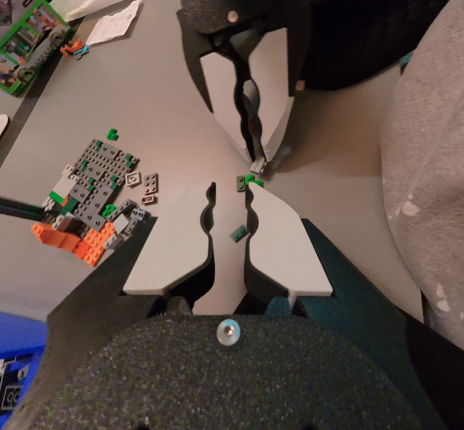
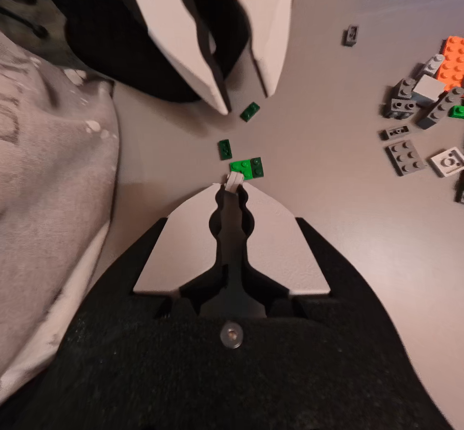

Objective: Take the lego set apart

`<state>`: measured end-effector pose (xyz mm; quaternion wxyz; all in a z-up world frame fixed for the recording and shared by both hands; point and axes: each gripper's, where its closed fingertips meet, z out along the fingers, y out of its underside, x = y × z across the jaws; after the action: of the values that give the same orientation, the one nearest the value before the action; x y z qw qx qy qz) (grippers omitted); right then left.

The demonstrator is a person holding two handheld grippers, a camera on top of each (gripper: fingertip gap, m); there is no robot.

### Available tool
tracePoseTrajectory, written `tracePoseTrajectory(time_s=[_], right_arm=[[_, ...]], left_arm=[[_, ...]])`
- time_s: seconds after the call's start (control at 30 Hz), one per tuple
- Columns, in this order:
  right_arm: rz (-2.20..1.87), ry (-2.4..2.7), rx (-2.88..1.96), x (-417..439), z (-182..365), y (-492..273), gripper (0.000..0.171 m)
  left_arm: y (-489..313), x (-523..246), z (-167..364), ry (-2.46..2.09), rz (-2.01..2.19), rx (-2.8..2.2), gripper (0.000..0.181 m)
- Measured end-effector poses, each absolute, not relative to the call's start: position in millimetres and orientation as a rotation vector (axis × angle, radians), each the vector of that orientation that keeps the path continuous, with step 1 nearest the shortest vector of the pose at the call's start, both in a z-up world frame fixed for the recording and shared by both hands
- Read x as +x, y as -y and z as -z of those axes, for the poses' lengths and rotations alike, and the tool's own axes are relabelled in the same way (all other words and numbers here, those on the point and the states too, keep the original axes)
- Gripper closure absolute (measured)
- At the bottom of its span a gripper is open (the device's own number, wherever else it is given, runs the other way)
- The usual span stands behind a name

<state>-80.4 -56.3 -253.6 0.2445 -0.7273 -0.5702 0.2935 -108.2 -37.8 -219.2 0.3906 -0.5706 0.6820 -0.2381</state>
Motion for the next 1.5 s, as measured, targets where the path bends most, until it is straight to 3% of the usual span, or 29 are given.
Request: tracePoseTrajectory(time_s=[0.3,0.9,1.1,1.3,1.5], right_arm=[[-1.311,1.356,-1.904,-93.8,208.7,68.0,0.161],[-1.591,1.155,-1.886,-96.4,188.2,62.8,0.162],[-1.350,1.185,-1.869,-94.2,193.9,43.9,0.147],[-0.816,1.518,-1.917,-93.4,241.1,44.4,0.139],[-0.623,1.661,-1.964,-96.4,264.6,43.2,0.138]], left_arm=[[62.7,-93.2,206.1,-1.774,0.649,-1.256,0.161],[58.0,-89.5,196.6,-1.730,0.543,-1.177,0.169],[25.0,-108.8,189.2,-1.625,0.489,-1.302,0.170],[-57.5,-174.1,163.9,-1.301,0.391,-1.576,0.170],[-121.0,-232.3,172.1,-1.038,0.398,-1.872,0.170]])
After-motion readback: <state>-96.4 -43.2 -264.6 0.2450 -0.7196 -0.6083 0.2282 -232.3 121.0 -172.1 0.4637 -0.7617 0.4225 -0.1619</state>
